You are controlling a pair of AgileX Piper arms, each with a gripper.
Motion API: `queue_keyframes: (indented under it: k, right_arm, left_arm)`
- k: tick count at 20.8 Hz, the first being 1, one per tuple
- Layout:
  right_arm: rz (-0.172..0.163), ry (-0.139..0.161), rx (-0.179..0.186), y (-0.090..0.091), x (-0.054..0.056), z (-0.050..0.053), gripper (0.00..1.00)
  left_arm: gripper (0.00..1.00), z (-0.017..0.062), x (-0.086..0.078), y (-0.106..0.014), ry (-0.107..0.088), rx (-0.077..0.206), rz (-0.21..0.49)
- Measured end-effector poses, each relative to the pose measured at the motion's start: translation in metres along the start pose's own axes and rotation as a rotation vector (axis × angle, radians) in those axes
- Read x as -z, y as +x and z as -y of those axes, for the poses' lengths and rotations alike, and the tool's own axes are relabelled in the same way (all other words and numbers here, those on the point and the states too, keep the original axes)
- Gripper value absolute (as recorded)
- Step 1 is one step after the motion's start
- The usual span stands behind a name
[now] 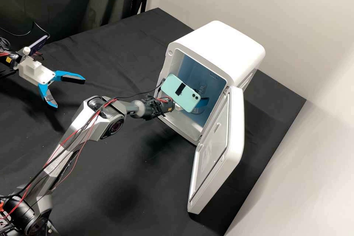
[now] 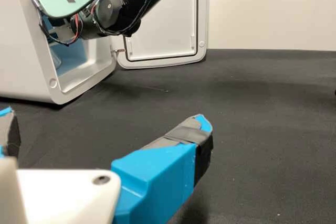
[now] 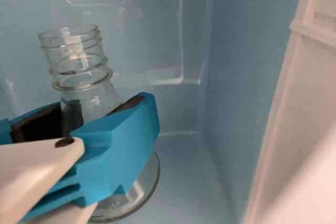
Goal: Place the flask in the incubator
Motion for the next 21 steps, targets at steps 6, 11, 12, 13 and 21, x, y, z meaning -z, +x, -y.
queue_keyframes:
  k: [6,11,12,13,21]
  right_arm:
    - [0.002,-0.002,0.008,-0.0007,-0.0002,0.0023,0.00]
    - [0.002,-0.002,0.008,-0.0007,-0.0002,0.0023,1.00]
    - [0.003,0.001,0.007,-0.0007,-0.0004,0.0022,1.00]
    - [0.003,0.002,0.007,-0.0007,-0.0004,0.0022,1.00]
    - [0.014,0.002,0.021,-0.0021,-0.0034,0.0062,1.00]
  left_arm:
    - [1.00,-0.0001,0.0000,0.0002,0.016,-0.001,0.000]
    - [1.00,-0.0005,0.0000,0.0005,0.018,-0.002,0.000]
    - [1.00,-0.0010,0.0000,0.0010,0.019,-0.005,0.001]
    - [1.00,-0.0010,0.0000,0.0010,0.019,-0.005,0.001]
    - [1.00,-0.0010,-0.0002,0.0010,0.019,-0.004,0.002]
